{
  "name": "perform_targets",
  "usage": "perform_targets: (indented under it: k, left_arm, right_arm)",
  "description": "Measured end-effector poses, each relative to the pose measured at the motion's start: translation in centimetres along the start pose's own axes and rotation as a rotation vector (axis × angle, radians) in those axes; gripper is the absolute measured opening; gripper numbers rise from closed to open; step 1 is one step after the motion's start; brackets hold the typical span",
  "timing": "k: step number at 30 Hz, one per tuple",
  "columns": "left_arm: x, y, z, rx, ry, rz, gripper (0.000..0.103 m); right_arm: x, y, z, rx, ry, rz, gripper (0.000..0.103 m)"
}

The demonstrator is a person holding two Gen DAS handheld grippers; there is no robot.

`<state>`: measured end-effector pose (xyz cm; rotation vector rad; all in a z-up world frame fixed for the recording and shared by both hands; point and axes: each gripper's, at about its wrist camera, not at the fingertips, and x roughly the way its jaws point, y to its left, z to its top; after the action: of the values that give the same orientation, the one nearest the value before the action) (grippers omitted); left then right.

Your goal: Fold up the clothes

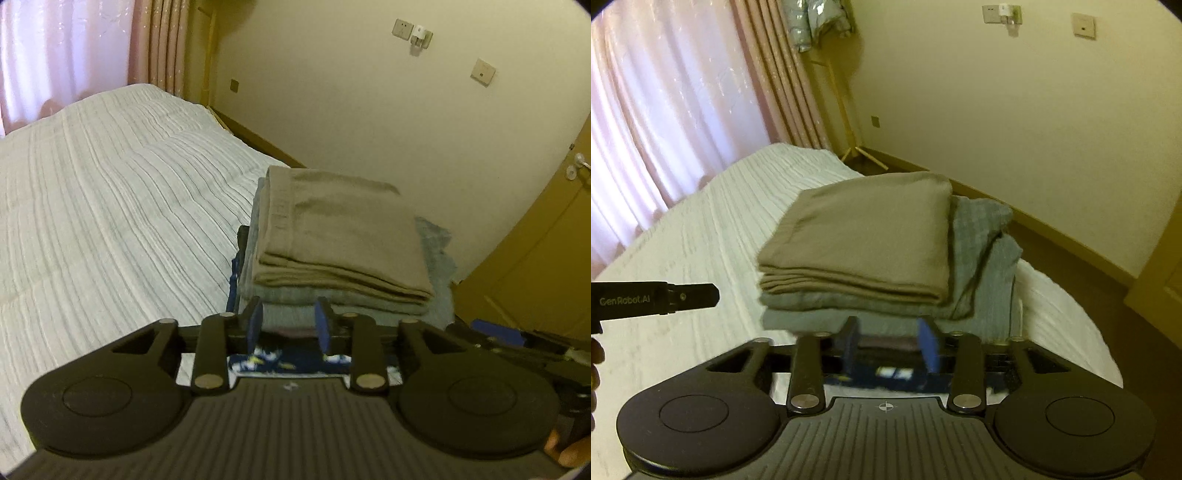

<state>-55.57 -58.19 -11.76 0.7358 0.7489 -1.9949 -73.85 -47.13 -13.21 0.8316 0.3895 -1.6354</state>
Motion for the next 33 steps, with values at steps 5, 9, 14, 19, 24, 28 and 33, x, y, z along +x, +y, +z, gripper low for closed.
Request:
perform_targets:
  k: [5,9,14,19,24,28,33]
  left_arm:
    - [-4.7,-0.8,-1.6,0.023,-0.001,0.0,0.038]
    - [-8.2,-1.2,-3.6,0.063,-0.002,0.037,0.043]
    - [-12.5,-1.6,-6.0,0.113,-0.002,0.084,0.045]
    - [-15.5,-1.9,-8.5,0.153,0.003,0.091,0.045]
    - [-17.8,-2.4,-10.2,0.182,-0.011,0.105,0.045]
    - [-19.1,-2.5,-11.2,0.186,-0.019,0.1,0.045]
    - [-20.3,-3.0,-12.3,0.19,-0.014,0.1,0.045]
  right_arm:
    - [-4.6,1.9,-1.3,0.024,-0.067,-0.024,0.085]
    - [-7.9,3.2,-2.8,0.058,-0.074,-0.046,0.085]
    - [-11.5,5.0,-4.9,0.075,-0.061,-0.079,0.085]
    - [-14.4,7.3,-7.5,0.062,-0.079,-0.116,0.085]
    - [-17.1,8.7,-9.6,0.073,-0.121,-0.137,0.085]
    - [-18.6,9.0,-10.7,0.086,-0.128,-0.151,0.085]
    - [-19.7,9.2,-11.5,0.081,-0.093,-0.168,0.085]
